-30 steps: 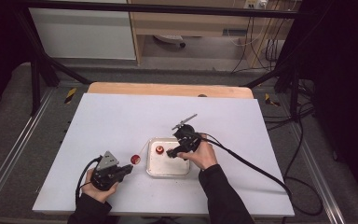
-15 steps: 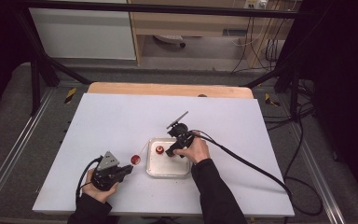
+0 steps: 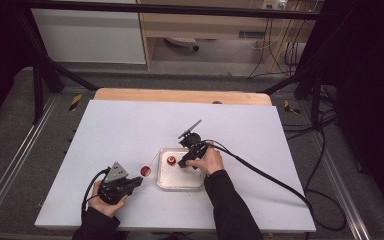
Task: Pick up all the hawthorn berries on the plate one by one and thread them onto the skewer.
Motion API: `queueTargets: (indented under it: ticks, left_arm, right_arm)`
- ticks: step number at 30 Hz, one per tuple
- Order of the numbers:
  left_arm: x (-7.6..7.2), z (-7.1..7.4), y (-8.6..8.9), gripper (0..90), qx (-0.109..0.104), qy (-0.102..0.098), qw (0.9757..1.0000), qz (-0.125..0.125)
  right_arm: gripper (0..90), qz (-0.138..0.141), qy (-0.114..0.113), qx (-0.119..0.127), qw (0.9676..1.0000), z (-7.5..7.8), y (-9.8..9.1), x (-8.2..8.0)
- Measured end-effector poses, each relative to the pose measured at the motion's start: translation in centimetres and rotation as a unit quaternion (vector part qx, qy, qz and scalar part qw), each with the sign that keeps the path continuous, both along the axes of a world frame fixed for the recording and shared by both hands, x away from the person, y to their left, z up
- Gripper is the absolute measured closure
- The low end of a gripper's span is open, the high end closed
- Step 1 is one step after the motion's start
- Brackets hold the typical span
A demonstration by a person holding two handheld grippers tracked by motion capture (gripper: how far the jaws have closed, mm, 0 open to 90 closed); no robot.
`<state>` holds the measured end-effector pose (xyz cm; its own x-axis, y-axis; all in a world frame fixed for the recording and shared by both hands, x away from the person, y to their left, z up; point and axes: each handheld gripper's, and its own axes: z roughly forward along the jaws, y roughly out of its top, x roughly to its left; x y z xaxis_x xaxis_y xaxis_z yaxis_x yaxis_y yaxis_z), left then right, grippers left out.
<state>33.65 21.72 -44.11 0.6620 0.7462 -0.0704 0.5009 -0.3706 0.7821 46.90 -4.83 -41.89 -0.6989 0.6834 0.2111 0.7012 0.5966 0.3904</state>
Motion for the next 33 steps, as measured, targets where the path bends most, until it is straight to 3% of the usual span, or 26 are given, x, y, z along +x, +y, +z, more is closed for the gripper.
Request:
queueTargets:
  ticks: [10,18,26,33]
  left_arm:
    - [-0.1,0.1,0.0,88.1,0.000,-0.006,1.0000,0.001]
    - [-0.2,0.1,-0.1,88.1,-0.001,-0.010,1.0000,0.000]
    - [-0.3,0.1,-0.3,88.2,0.001,-0.013,0.9999,0.001]
    - [-0.4,0.1,-0.6,88.2,-0.001,-0.015,0.9999,-0.001]
  right_arm:
    - [59.3,-0.019,-0.015,0.046,0.9986,1.7,-0.6,-0.9]
    - [59.5,-0.040,-0.035,0.103,0.9933,2.8,-1.7,-1.8]
    - [59.5,-0.063,-0.055,0.169,0.9821,2.4,-3.5,-3.0]
    - [59.6,-0.090,-0.068,0.231,0.9663,1.7,-4.7,-4.0]
